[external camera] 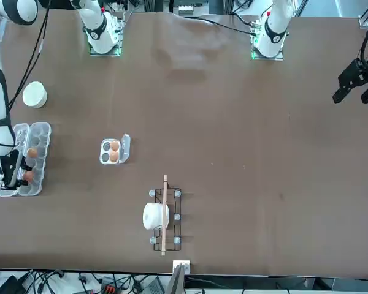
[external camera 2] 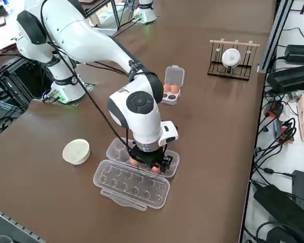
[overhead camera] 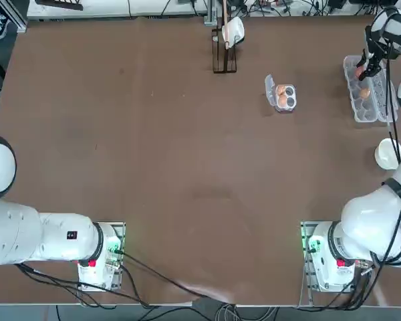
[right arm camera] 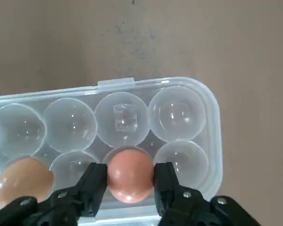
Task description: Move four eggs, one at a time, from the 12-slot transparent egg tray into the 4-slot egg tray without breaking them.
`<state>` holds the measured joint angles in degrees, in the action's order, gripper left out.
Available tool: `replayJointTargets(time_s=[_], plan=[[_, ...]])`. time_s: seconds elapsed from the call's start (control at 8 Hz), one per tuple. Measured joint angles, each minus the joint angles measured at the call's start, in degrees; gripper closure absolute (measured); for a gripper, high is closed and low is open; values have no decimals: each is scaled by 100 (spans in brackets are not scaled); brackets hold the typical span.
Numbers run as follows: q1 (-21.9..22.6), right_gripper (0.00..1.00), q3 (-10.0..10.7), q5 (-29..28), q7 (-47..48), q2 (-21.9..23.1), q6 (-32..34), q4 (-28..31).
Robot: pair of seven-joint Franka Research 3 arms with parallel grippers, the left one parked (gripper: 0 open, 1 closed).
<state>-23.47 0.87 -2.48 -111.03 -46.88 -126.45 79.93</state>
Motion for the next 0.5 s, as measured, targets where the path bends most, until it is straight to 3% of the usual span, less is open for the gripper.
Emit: replayJointTargets(time_s=[0.5], plan=[[-25,43,-1,-130,-7,0,29,-8]])
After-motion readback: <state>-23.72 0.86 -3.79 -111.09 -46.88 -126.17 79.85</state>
